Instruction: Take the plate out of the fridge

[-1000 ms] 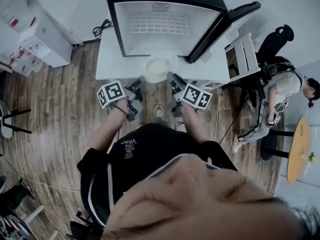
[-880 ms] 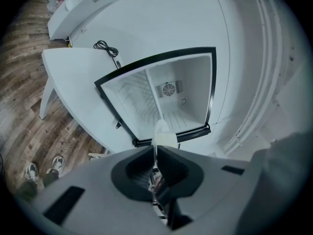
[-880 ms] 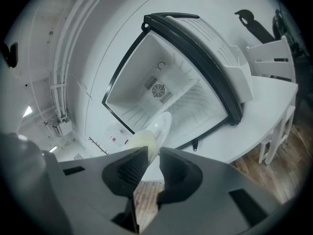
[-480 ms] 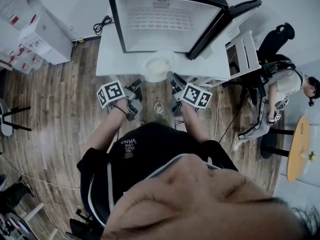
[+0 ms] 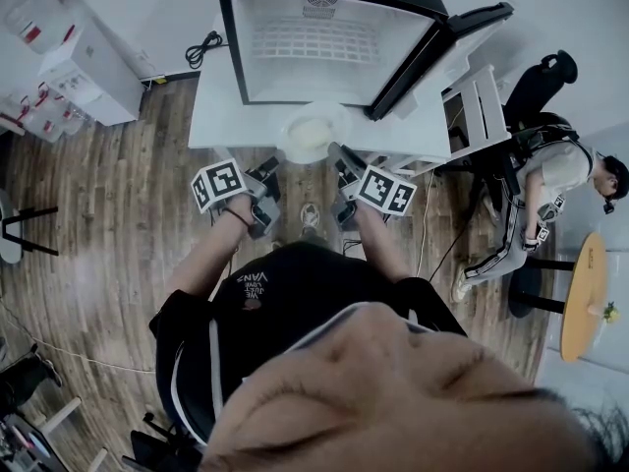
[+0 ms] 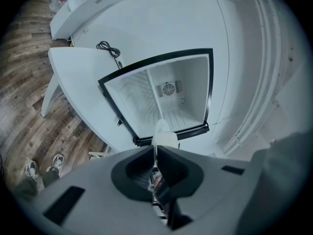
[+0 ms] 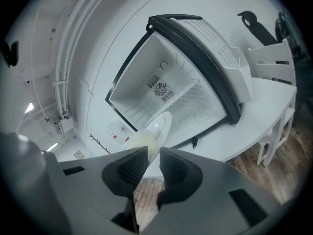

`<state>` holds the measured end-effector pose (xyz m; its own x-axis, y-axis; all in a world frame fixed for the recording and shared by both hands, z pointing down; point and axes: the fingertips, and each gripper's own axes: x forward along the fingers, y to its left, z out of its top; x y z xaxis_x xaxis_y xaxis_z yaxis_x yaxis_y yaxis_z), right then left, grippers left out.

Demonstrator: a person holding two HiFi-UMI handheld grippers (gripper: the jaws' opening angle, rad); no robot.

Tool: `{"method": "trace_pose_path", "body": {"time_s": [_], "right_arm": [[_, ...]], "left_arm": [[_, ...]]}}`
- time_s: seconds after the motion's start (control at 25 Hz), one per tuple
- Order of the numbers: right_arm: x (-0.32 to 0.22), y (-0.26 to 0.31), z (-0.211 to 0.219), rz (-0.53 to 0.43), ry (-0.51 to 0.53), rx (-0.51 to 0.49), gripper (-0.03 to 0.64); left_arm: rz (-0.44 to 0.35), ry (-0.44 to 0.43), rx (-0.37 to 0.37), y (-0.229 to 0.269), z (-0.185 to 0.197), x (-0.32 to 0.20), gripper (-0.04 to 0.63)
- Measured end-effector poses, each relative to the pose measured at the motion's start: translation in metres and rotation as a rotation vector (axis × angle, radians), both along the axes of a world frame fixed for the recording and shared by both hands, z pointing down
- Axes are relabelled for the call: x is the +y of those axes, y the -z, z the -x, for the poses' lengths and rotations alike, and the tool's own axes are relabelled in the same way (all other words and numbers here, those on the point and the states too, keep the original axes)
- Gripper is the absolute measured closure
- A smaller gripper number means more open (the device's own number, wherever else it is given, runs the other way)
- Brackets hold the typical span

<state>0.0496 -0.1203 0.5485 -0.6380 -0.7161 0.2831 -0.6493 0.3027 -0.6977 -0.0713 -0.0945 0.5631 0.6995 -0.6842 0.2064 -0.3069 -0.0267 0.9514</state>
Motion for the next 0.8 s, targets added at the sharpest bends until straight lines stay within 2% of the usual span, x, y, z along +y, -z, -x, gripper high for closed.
{"method": "trace_pose_path", "body": {"time_s": [0.8], "right_arm": [[0.0030, 0.0030, -0.0034, -0.011, -0.003, 0.003, 0.532]], "left_arm": [[-0.008, -0.003, 0.008, 0.0047, -0.0032, 0.0015, 0.562]]}}
